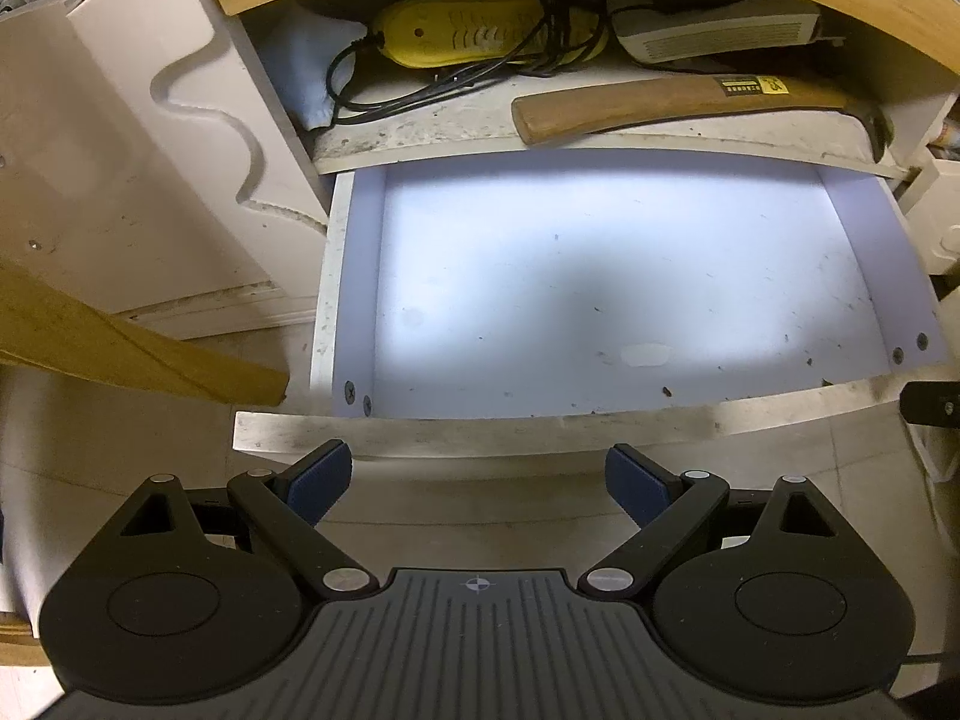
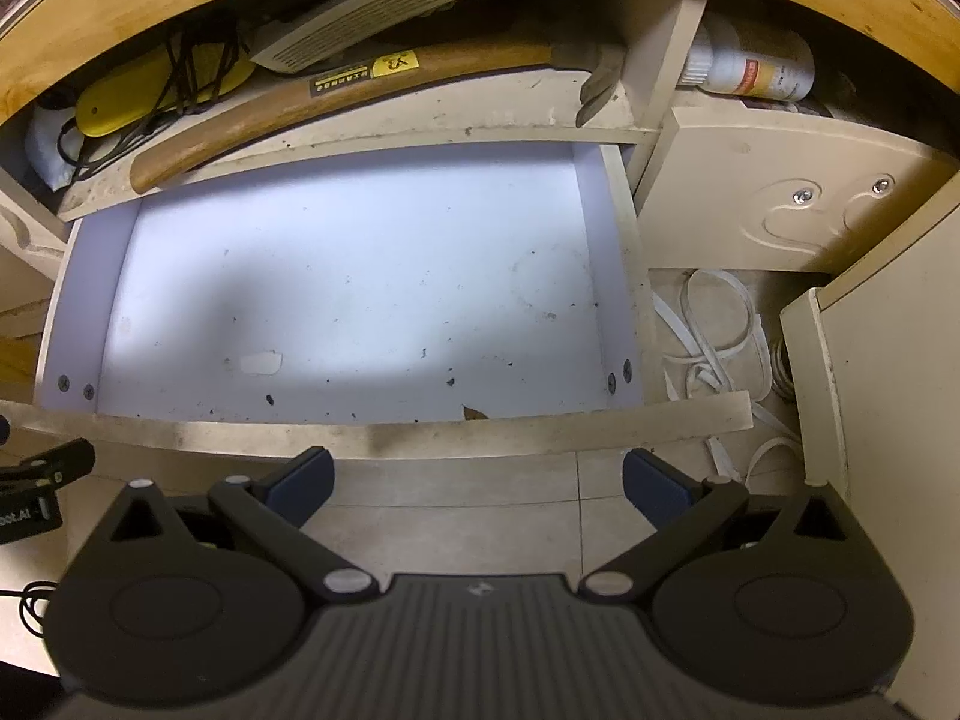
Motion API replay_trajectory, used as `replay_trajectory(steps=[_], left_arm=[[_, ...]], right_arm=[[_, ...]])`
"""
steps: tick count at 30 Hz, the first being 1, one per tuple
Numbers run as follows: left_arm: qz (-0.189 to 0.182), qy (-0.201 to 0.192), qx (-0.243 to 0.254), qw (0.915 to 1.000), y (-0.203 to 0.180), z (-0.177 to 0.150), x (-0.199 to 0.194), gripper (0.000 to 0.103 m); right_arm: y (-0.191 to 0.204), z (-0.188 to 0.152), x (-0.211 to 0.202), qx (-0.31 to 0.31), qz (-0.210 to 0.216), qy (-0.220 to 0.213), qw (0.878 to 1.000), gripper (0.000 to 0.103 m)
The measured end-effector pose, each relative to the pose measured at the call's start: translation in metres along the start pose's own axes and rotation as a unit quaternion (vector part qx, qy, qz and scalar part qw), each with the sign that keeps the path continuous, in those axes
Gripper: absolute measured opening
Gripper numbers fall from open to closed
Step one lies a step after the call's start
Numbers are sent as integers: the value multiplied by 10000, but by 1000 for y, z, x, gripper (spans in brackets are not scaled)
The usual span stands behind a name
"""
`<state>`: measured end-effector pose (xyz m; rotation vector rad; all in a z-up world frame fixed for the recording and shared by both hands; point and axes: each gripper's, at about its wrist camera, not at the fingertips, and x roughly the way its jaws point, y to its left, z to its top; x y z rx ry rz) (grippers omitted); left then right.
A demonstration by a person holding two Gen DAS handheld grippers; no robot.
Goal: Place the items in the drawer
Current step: 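Raise the left gripper to the white egg-shaped object on the countertop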
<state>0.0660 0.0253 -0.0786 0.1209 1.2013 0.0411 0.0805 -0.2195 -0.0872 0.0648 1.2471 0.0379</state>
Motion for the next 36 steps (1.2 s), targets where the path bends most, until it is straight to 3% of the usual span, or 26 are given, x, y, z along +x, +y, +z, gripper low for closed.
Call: replay_trajectory(steps=[5, 9, 16, 26, 36], left_arm=[[2, -113, 29, 9999, -2, 1, -3, 94], [49, -389, 25, 9992, -3, 3, -10, 94], [72, -1376, 28, 9905, -5, 9, -35, 94], [195, -2707, -95, 9624, -5, 19, -68, 94], [132, -3885, -184, 9212, -3, 19, -103, 94]], right_arm=[[1, 0, -3, -2, 4, -117, 9999, 103], [-1, 4, -13, 69, -11, -473, 9989, 103], [-1, 10, -39, 87, 2, -1378, 9904, 103], [1, 12, -79, 14, 33, -2791, 9603, 103], [6, 6, -114, -173, 74, -4012, 9158, 103]])
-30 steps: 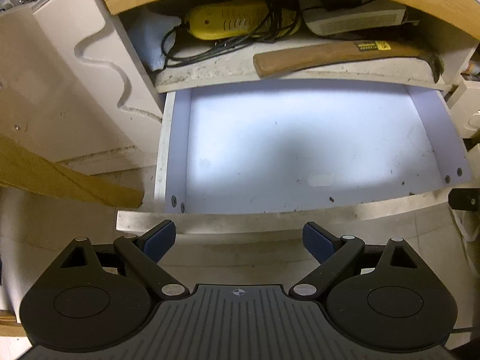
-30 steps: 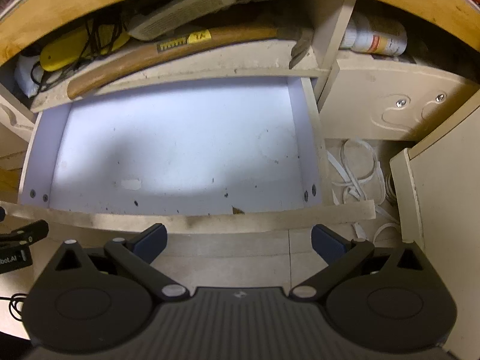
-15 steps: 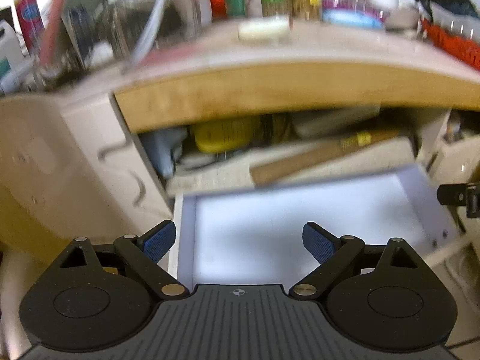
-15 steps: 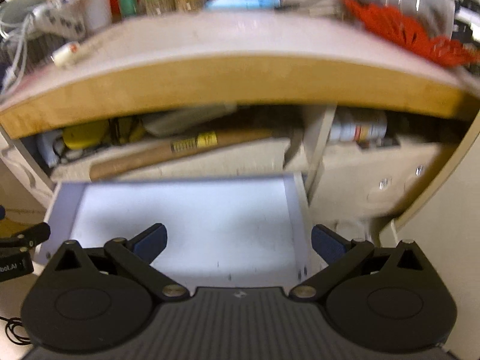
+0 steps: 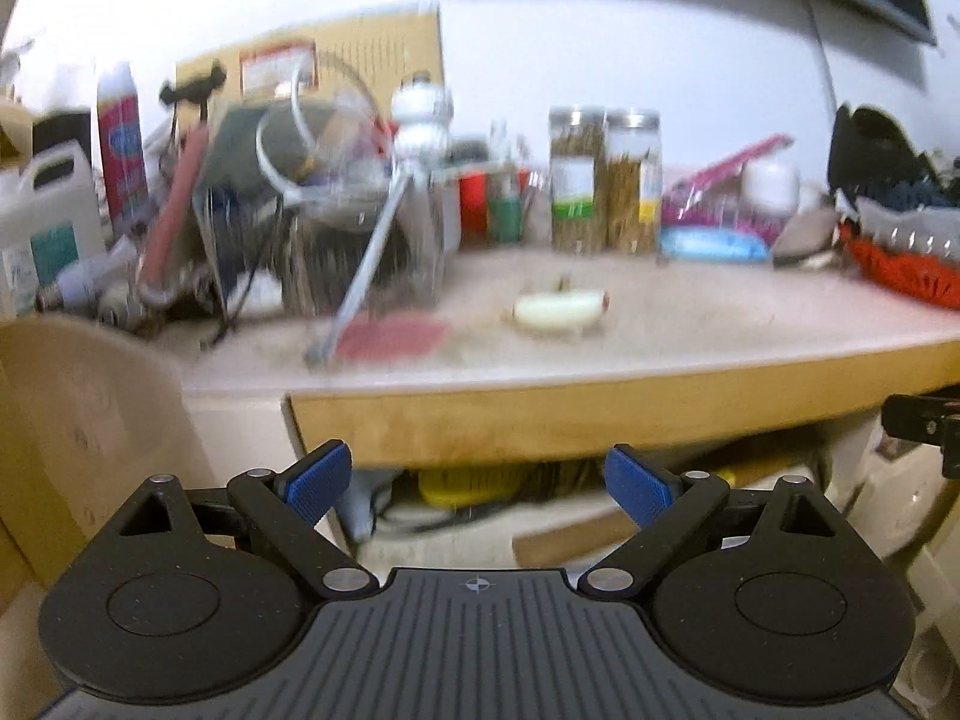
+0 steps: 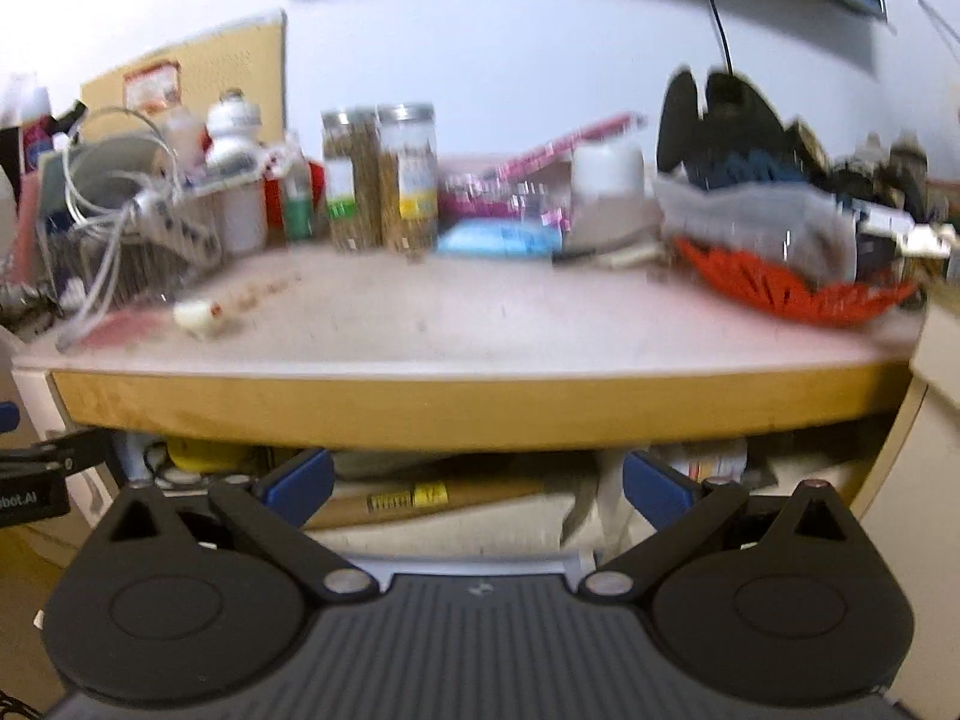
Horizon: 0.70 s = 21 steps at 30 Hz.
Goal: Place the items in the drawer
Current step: 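Raise the left gripper to the white egg-shaped object on the countertop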
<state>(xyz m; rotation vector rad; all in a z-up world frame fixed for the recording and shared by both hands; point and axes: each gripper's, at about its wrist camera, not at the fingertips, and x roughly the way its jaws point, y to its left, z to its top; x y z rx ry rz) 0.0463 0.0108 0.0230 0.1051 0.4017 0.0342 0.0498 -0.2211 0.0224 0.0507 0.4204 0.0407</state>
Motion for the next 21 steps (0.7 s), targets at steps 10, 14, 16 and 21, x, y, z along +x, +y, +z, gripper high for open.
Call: replay_trajectory(steps=[10, 14, 16, 21], left_arm=[[-236, -515, 223, 9981, -10, 8, -11, 94], [-213, -443, 159, 9987, -8, 8, -7, 94], [-215, -415, 133, 9988, -8, 8, -5, 94], [-234, -365, 66, 9990, -6, 9, 4, 94]], right_arm=[[7, 7, -16, -216, 96, -564, 9981, 103], [8, 7, -14, -221, 114, -520, 9983, 103], [9, 5, -14, -215, 142, -474, 9985, 103], [9, 2, -13, -189, 148, -405, 9989, 103]])
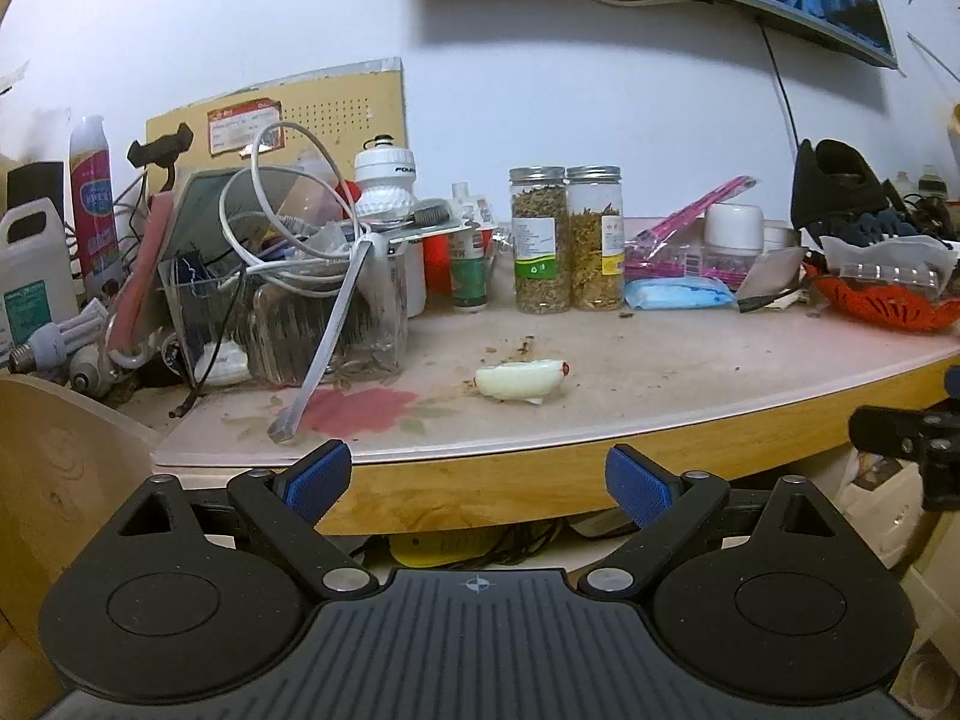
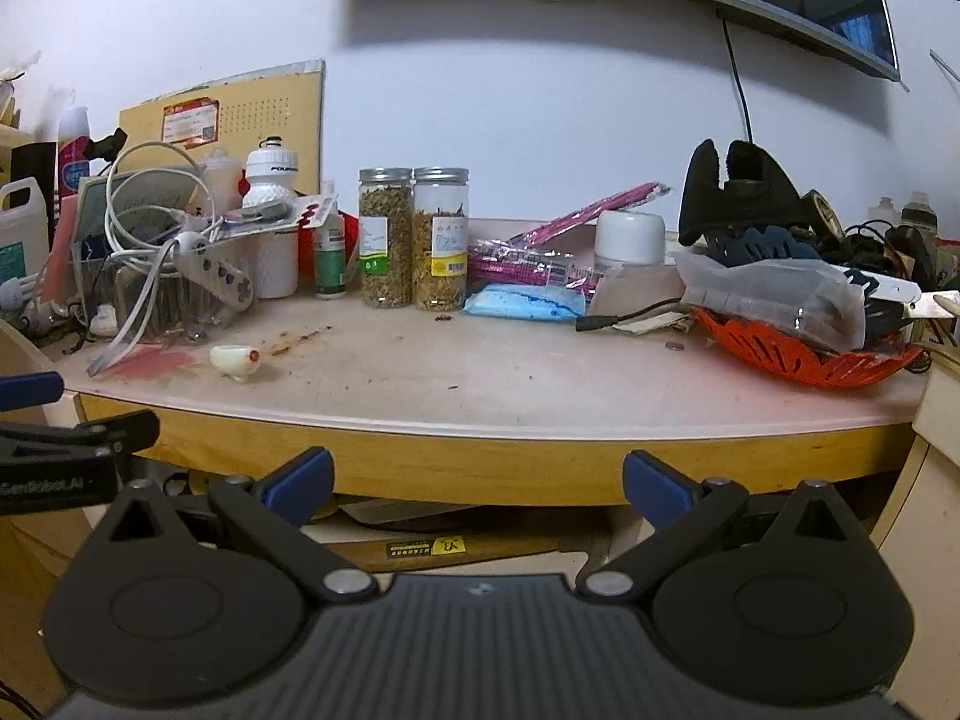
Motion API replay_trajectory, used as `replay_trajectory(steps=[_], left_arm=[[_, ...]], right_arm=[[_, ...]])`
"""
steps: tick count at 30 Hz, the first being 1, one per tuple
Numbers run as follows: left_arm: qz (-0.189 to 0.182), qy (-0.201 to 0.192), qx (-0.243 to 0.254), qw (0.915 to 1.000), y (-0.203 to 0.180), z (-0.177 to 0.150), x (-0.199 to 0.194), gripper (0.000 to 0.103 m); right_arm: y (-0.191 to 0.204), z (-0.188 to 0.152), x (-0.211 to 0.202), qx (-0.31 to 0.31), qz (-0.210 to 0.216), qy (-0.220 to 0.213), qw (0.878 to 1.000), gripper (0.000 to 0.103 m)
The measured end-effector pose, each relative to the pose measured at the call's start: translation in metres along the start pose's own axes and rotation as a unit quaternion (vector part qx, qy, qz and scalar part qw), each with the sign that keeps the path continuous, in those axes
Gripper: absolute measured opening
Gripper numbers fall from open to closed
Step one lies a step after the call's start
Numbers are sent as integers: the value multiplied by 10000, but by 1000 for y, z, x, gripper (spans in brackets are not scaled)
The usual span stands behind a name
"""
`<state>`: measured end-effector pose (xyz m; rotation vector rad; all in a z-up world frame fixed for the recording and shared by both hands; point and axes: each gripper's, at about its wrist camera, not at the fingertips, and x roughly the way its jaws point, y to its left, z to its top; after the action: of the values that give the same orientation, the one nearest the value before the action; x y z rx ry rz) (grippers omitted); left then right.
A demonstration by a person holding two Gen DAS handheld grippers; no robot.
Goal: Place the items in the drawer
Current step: 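Raise the left gripper to the white egg-shaped object on the countertop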
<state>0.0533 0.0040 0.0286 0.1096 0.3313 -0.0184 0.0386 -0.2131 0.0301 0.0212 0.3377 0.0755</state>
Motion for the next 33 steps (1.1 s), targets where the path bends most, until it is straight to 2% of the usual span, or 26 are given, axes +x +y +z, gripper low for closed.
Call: replay_trajectory(steps=[25, 33], left_arm=[[-514, -40, 95, 9986, -6, 5, 72, 95], [-631, -209, 4, 9978, -5, 5, 88, 95]], right_arm=[[3, -6, 6, 22, 20, 170, 9999, 103], [3, -6, 8, 95, 25, 250, 9996, 103]])
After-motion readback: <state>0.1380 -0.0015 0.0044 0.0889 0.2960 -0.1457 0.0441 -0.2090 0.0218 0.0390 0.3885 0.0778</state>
